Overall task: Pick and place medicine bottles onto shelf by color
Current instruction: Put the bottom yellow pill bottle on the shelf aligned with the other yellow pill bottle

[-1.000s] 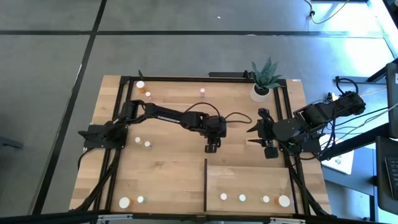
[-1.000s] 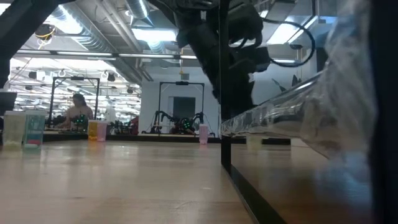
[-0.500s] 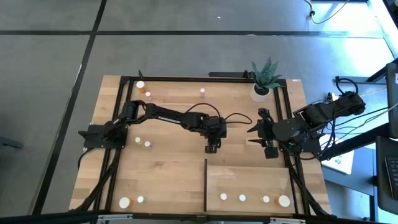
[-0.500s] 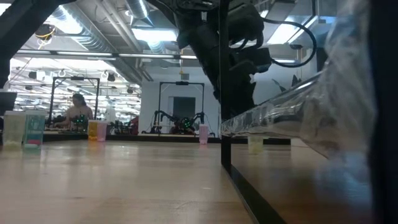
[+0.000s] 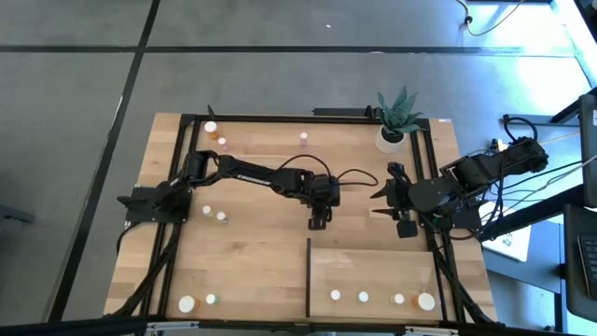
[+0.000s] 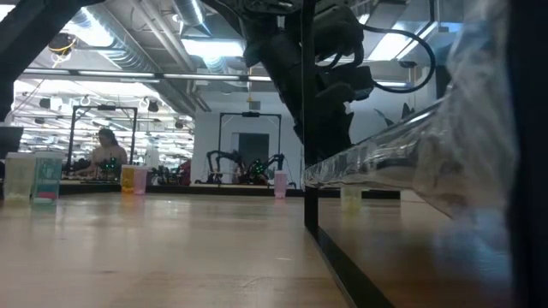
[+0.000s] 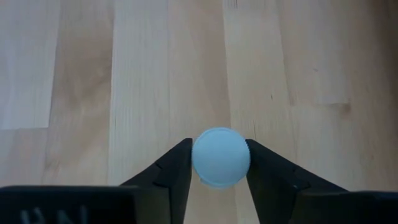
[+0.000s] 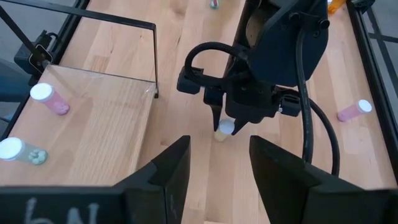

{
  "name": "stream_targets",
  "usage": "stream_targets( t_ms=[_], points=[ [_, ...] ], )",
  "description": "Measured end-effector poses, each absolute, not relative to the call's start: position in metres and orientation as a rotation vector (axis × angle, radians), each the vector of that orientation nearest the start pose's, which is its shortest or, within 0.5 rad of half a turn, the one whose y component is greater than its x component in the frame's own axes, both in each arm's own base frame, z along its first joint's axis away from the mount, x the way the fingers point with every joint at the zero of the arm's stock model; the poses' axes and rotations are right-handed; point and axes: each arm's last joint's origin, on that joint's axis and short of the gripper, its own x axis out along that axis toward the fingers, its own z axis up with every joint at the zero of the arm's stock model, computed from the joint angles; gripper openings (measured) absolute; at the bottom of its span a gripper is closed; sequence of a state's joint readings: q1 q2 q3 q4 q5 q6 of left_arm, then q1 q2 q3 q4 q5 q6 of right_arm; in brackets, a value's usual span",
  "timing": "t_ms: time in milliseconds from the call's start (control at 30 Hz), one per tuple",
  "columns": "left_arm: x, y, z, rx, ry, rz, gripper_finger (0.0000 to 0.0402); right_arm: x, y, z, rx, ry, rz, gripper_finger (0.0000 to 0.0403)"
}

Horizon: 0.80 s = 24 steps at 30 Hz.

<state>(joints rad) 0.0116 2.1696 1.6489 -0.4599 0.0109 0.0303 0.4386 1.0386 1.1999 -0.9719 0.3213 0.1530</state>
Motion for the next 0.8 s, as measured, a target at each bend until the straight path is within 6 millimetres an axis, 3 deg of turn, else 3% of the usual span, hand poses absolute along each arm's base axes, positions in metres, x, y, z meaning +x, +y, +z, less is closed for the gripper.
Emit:
stream_targets(
  t_ms=[800],
  points=[
    [0.462, -0.001, 0.190, 0.018, 0.940, -0.031, 0.0131, 0.170, 0.070, 0.361, -0.151, 0.755, 0.052, 0.0167]
  ],
)
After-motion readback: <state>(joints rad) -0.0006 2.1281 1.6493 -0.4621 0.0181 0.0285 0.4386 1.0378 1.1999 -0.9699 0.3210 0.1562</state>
